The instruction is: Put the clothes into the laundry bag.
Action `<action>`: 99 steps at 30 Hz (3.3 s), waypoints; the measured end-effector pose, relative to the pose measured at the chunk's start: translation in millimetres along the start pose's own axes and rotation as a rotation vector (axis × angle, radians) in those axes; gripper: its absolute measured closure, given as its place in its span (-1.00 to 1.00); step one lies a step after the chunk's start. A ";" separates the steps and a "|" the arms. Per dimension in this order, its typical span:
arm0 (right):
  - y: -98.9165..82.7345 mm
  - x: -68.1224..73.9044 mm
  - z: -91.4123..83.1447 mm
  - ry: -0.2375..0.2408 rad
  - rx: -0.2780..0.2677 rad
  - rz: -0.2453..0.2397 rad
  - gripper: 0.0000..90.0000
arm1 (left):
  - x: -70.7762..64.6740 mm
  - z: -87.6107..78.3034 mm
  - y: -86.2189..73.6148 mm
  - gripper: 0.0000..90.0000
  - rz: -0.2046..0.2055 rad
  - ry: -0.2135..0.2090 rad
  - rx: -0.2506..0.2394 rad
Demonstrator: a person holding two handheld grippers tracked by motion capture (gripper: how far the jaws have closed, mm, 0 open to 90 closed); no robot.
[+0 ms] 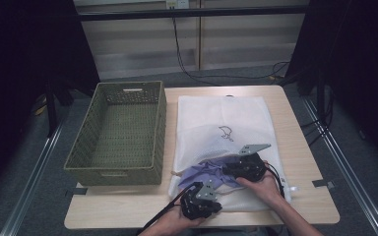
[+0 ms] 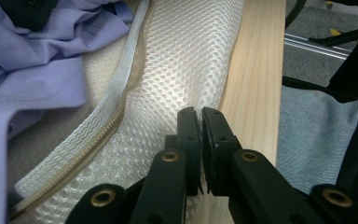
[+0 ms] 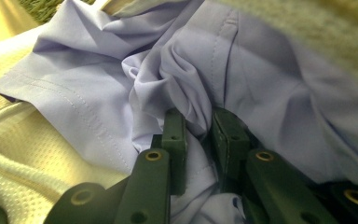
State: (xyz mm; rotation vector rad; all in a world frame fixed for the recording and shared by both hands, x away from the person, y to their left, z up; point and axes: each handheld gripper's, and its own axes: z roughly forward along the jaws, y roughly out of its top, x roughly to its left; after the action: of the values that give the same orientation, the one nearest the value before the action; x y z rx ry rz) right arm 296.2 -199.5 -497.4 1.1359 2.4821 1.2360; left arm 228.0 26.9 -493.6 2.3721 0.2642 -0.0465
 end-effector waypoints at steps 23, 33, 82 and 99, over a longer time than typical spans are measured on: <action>11.7 -10.9 6.8 -0.079 -0.010 0.045 0.71 | 0.2 1.0 -0.5 0.92 0.000 -0.006 -0.010; 14.3 -12.8 11.5 -0.111 -0.029 0.061 0.69 | 0.0 1.2 -0.4 0.92 0.002 -0.006 -0.012; -3.6 -5.2 -1.0 0.111 0.085 -0.033 1.00 | 1.2 0.8 -0.3 0.91 -0.002 -0.014 -0.008; 10.5 -17.7 19.2 0.012 0.047 0.026 1.00 | -2.0 1.1 1.0 0.90 0.034 0.007 0.001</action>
State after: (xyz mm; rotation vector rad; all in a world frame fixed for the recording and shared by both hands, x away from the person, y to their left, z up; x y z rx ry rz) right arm 322.8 -195.6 -505.6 1.1796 2.5253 1.2012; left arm 226.2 25.0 -493.6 2.3777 0.2271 -0.0222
